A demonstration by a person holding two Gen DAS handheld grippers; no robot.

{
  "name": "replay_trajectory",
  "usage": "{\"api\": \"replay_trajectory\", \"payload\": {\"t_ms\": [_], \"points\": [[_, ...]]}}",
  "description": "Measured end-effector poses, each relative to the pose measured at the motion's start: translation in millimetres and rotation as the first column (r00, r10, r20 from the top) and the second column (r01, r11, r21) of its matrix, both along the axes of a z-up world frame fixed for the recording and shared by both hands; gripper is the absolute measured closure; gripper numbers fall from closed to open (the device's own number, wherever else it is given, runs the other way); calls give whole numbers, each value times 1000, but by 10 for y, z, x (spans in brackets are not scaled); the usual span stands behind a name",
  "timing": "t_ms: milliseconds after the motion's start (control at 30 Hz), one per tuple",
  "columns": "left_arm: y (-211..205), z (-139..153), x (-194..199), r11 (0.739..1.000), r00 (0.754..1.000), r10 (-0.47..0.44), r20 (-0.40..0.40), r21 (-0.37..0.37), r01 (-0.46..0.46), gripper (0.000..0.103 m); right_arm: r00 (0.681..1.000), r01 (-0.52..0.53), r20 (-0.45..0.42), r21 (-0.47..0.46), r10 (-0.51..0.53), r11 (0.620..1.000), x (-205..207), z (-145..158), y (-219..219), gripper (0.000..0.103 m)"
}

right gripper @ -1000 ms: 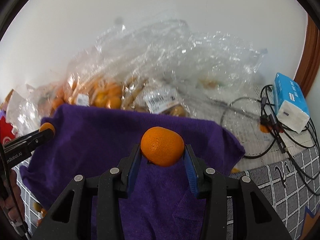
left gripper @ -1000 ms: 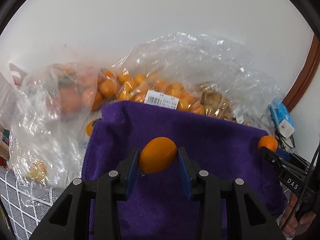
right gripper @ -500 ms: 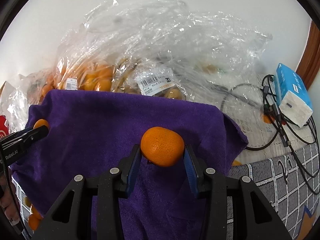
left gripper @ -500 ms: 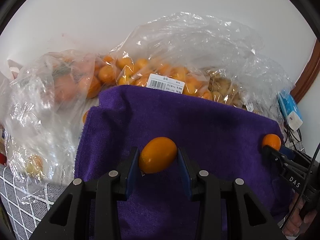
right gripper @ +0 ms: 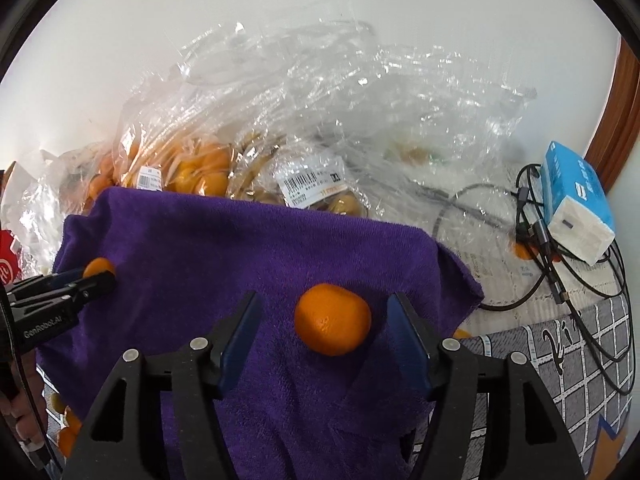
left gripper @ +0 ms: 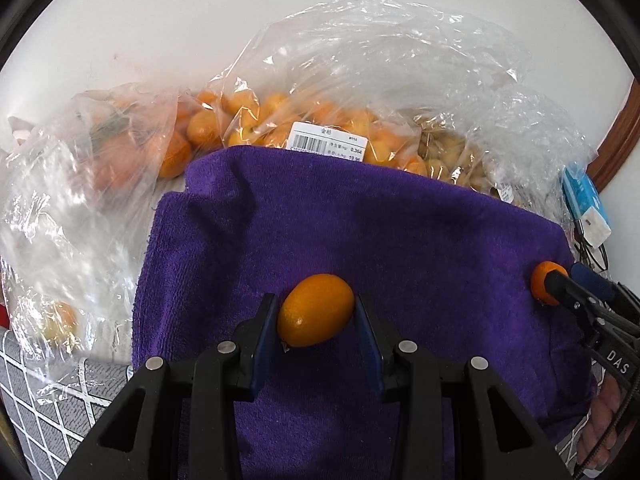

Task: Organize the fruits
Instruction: 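Open both grippers to set the orange and kumquat on the towel, then move both open grippers back toward the fruit pile on the star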

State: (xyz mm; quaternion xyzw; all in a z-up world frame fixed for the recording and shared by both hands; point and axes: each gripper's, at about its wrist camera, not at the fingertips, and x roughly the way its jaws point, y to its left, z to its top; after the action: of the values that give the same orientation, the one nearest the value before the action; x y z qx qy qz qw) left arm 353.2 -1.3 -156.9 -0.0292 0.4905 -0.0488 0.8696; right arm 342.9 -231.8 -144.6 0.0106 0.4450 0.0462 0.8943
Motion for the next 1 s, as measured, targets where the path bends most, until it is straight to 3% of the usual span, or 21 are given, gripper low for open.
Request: {"api": "replay_trajectory", "payload": {"t_ms": [167, 333, 400, 600, 833, 1000], "points": [[-99, -22, 29, 1000, 1000, -24, -7, 16, 25, 65, 999, 14, 31, 8, -14, 1000, -39, 65, -4, 38], [-116, 99, -8, 1000, 999, -26, 28, -3, 26, 45, 998, 4, 58, -1, -4, 1000, -94, 173, 9, 38], [-111, 168, -31, 1000, 999, -23, 47, -8, 23, 43, 997, 3, 78, -10, -2, 1000, -128, 233, 30, 38], [-98, 467, -134, 1000, 994, -9, 108, -20, 11, 42, 991, 47, 127, -38, -42, 998, -268, 424, 68, 38], [-35, 860, -356, 995, 984, -34, 176, -90, 51, 44, 988, 80, 136, -63, -71, 995, -703, 637, 9, 35], [-118, 1292, -730, 996, 949, -80, 305, -13, 88, 44, 989, 67, 139, -60, -59, 996, -1178, 758, -70, 27]]}}
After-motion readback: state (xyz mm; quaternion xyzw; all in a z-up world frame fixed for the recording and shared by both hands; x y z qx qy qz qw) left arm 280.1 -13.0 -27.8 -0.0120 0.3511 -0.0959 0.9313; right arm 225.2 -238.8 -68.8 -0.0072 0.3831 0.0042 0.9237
